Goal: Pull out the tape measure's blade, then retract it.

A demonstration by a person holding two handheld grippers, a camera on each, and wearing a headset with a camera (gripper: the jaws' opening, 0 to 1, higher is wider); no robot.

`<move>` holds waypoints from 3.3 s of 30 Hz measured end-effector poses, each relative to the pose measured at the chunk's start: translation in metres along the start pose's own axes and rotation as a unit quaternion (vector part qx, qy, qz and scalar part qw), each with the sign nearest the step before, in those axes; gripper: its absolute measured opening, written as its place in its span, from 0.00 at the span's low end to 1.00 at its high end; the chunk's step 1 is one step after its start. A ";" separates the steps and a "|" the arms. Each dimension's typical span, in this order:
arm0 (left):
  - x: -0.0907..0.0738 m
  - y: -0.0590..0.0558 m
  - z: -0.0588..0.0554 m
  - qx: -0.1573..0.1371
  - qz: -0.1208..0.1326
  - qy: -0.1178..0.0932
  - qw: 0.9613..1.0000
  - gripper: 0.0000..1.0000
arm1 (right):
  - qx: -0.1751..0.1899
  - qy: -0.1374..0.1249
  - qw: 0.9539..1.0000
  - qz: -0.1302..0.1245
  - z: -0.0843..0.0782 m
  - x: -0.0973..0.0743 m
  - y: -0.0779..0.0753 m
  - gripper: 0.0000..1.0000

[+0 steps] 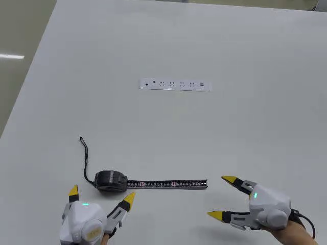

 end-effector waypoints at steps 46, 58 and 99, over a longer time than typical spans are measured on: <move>0.043 0.002 -0.021 -0.011 0.016 0.024 1.000 0.66 | -0.044 0.026 0.989 0.139 -0.043 0.056 -0.030 0.24; 0.045 0.004 -0.022 -0.012 0.023 0.021 0.999 0.64 | -0.040 0.008 0.988 0.151 -0.043 0.054 -0.026 0.14; 0.045 0.005 -0.024 -0.009 0.023 0.032 0.999 0.60 | -0.062 0.011 0.985 0.160 -0.031 0.064 -0.021 0.11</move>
Point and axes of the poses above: the centre of the closed fingertips' face, and the gripper's own axes: x roughly forward along the fingers, y roughly to its left, z roughly out of its top, the point moved 1 cm from there along -x, roughly backward along the fingers, and after that the axes turned 8 degrees about -y, right-handed, at the moved point
